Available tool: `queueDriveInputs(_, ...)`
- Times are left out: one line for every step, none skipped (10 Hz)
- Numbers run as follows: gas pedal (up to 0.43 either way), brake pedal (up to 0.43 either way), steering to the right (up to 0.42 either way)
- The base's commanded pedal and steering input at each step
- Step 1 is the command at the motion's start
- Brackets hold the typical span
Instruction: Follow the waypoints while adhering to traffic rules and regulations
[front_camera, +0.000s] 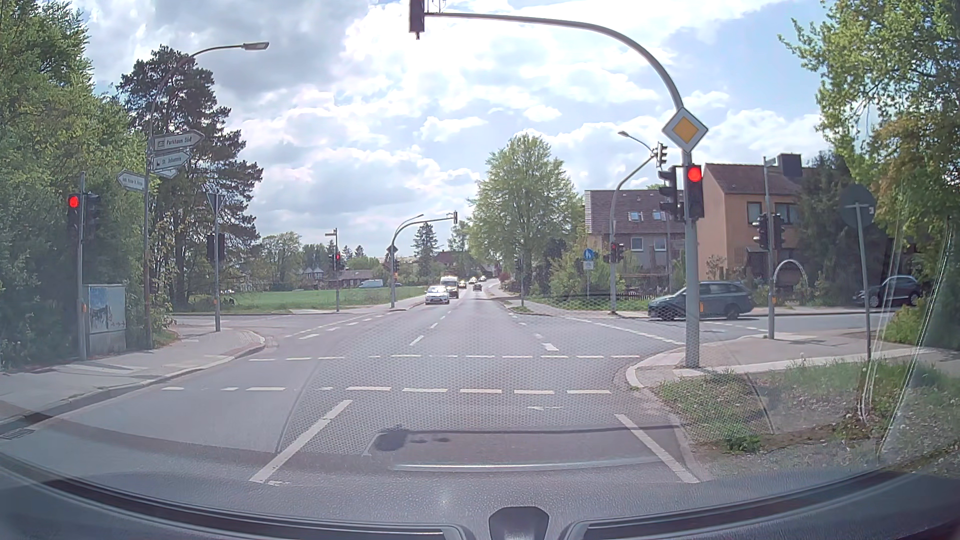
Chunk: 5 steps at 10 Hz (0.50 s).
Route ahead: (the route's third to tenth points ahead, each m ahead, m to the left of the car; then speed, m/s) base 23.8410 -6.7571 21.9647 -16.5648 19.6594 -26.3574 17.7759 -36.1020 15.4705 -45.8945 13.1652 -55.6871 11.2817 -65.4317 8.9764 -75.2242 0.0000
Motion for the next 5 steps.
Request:
queueDriveInputs(0.000, 0.207, -0.014)
queueDriveInputs(0.000, 0.207, -0.014)
queueDriveInputs(0.000, 0.207, -0.014)
queueDriveInputs(0.000, 0.207, -0.014)
queueDriveInputs(0.000, 0.207, -0.014)
